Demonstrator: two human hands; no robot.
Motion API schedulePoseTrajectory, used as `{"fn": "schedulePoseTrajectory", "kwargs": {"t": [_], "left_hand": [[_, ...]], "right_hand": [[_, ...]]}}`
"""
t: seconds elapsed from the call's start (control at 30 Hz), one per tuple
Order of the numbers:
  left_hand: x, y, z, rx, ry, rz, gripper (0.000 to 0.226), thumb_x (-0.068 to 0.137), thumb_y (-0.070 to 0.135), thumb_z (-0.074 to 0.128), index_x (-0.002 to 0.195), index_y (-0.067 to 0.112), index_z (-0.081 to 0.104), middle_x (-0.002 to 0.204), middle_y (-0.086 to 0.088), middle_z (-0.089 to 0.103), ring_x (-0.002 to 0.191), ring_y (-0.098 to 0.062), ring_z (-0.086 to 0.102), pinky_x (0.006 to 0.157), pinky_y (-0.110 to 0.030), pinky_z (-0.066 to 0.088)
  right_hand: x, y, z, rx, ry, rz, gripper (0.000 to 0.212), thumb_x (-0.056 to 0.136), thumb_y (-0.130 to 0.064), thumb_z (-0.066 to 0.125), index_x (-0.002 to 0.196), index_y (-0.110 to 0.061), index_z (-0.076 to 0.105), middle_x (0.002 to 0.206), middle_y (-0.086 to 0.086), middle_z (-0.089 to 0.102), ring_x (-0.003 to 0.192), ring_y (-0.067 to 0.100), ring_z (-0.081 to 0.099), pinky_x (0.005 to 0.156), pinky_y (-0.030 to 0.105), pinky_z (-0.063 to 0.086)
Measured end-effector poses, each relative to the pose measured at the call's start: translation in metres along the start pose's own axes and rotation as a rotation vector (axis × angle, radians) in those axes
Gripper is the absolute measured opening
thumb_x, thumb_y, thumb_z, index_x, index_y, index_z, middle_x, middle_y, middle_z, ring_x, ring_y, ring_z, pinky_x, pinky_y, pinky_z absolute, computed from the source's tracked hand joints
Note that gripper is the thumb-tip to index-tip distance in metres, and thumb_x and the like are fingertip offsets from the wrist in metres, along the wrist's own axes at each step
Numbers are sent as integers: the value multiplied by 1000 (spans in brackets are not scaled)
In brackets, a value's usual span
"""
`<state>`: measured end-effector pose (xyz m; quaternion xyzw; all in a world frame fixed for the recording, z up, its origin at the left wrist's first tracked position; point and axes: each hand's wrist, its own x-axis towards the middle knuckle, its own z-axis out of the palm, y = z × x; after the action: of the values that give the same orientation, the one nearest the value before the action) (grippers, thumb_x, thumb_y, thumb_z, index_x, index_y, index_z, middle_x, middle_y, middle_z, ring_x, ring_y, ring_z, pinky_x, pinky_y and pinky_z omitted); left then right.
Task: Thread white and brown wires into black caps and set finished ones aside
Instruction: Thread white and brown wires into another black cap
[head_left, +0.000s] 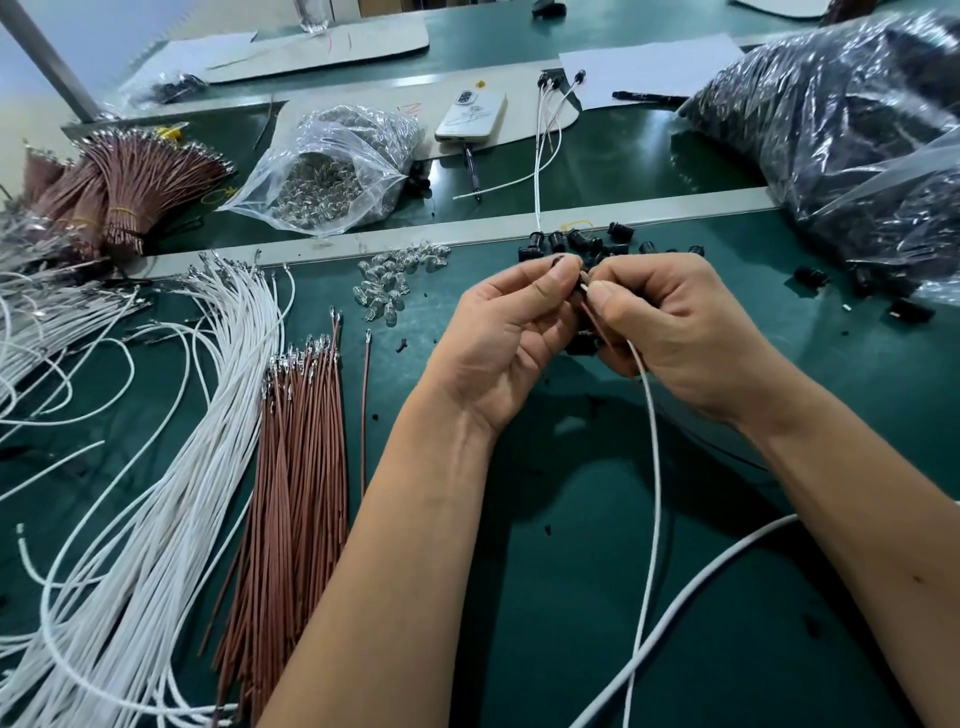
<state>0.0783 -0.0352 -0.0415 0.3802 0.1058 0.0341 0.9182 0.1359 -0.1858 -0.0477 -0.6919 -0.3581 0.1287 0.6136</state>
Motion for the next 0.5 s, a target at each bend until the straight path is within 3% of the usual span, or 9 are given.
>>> {"fn": "schedulePoseTrajectory", "kwargs": {"t": [0.13, 0.2, 0.27, 0.33, 0.5], "left_hand": [[1, 5, -7, 257, 171, 158, 11, 81, 1, 74, 80, 10, 67, 70, -3, 68, 62, -12, 60, 61, -18, 54], [1, 5, -9, 314, 231, 192, 15, 81, 3, 78, 79, 12, 66, 72, -3, 67, 63, -12, 59, 63, -19, 54], [1, 4, -9, 355, 256, 214, 17, 82, 5, 78, 78, 13, 64, 74, -5, 65, 63, -12, 61, 65, -21, 55], [2, 2, -8, 373, 244, 216, 18, 83, 4, 78, 77, 12, 63, 71, -5, 65, 61, -13, 61, 68, -25, 56], [4, -4, -8, 401, 214, 199, 20, 82, 4, 78, 77, 9, 60, 68, -5, 66, 55, -12, 63, 64, -24, 58]], "right_hand": [[0, 4, 0, -355, 269, -20, 26, 103, -29, 63, 86, -13, 73, 56, -13, 54, 53, 4, 46, 52, 30, 42], [0, 1, 0, -502, 393, -115, 23, 100, -32, 68, 90, -12, 76, 62, -16, 57, 56, 1, 48, 58, 19, 39], [-1, -4, 7, -595, 378, -218, 20, 95, -27, 75, 86, -9, 75, 70, -9, 61, 62, 0, 49, 64, 15, 37], [0, -4, 17, -679, 307, -257, 19, 92, -22, 79, 82, -7, 73, 73, -1, 63, 64, 9, 51, 67, 19, 38], [0, -1, 21, -745, 253, -175, 14, 91, -9, 73, 80, -4, 68, 74, 3, 62, 68, 17, 51, 68, 26, 35]]}}
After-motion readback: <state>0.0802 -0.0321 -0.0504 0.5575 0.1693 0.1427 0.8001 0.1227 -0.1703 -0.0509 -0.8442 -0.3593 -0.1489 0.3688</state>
